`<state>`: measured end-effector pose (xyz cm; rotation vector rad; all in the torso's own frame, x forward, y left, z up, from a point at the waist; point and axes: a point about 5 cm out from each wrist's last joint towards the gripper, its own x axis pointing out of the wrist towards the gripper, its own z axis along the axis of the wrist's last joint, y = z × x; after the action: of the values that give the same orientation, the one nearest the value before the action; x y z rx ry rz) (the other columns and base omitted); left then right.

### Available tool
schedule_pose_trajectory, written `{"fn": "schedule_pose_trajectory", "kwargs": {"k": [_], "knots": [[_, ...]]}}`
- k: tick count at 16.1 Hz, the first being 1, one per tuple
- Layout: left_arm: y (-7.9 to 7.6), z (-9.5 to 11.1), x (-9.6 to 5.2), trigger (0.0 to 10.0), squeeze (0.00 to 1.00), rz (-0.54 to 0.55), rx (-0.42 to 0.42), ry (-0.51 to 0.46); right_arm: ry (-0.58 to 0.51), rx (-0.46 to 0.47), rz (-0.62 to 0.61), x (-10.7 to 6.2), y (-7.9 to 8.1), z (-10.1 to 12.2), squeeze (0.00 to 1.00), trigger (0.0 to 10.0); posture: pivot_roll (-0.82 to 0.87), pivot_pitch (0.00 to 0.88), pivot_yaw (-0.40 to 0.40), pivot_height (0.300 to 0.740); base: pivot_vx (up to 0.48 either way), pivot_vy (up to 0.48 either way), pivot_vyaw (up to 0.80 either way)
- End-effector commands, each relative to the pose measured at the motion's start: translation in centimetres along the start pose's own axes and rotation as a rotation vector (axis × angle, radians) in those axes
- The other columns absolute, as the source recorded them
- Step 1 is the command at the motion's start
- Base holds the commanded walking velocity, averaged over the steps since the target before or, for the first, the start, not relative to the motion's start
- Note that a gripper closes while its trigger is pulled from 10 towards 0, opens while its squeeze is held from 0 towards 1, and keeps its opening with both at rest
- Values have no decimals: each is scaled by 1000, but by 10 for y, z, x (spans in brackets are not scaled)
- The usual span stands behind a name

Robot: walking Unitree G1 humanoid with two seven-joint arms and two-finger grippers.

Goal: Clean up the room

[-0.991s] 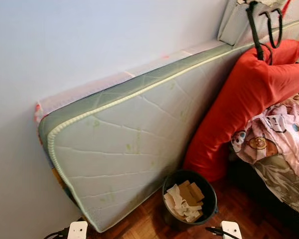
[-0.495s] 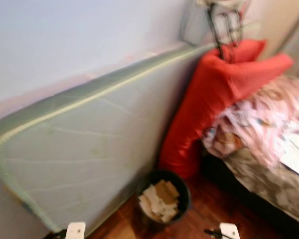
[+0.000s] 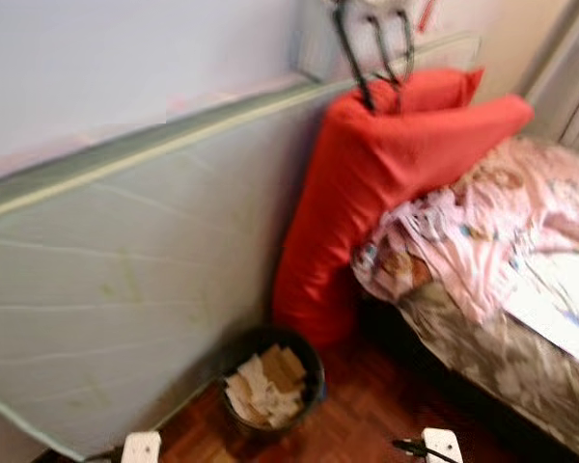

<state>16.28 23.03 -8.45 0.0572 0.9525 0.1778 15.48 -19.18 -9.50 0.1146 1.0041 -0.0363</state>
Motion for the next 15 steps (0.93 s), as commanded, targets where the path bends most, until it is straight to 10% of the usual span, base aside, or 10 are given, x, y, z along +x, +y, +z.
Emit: {"fn": "schedule_pose_trajectory", "kwargs": {"k": [1,15], "knots": [[-38,66,10,10000,0,-74,22,-86,-117,76,-48,5,-9,53,0,10000,64,0,-94,740,0,-420,0],[-36,68,11,10000,0,-68,13,-84,-118,78,-33,6,-7,55,0,10000,76,0,-89,740,0,-389,0]]}}
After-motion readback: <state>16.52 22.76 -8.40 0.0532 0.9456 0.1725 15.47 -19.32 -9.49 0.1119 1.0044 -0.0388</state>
